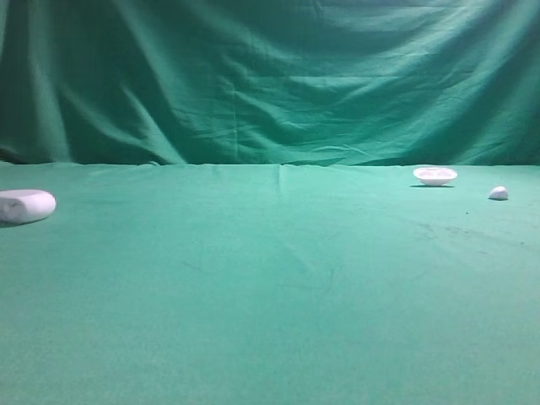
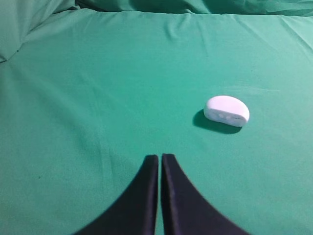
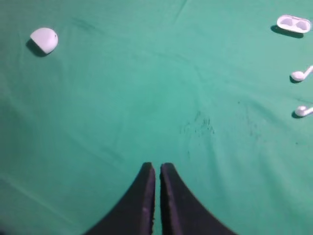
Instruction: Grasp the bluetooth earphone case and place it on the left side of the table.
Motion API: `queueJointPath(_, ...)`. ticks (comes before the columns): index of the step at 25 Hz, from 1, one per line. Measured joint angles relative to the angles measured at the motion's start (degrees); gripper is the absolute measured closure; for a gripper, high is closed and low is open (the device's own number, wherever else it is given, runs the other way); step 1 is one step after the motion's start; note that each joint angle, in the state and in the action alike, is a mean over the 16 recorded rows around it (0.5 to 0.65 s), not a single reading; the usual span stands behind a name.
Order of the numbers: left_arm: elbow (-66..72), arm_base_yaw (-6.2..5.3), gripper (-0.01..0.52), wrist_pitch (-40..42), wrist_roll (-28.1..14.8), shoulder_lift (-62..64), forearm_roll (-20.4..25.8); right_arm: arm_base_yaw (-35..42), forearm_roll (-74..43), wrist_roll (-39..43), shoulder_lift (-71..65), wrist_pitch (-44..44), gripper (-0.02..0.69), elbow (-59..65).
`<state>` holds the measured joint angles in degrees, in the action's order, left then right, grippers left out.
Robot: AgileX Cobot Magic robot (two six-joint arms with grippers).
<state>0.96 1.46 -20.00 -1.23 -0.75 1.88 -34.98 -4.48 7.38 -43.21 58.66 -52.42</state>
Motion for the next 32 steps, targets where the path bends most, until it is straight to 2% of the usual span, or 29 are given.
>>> queueJointPath(7, 0.0, 0.0, 0.514, 0.0, 0.0, 0.0, 0.0, 4.5, -1.3, -0.6, 10.4, -2.9, 0.665, 6.4)
queueJointPath(22, 0.0, 0.0, 0.514, 0.0, 0.0, 0.0, 0.0, 28.9, -1.0, -2.3, 37.1, -28.8, 0.665, 40.2)
queueJointPath(32, 0.0, 0.0, 0.514, 0.0, 0.0, 0.0, 0.0, 33.1, -0.3, -2.4, 43.8, -34.0, 0.665, 52.5)
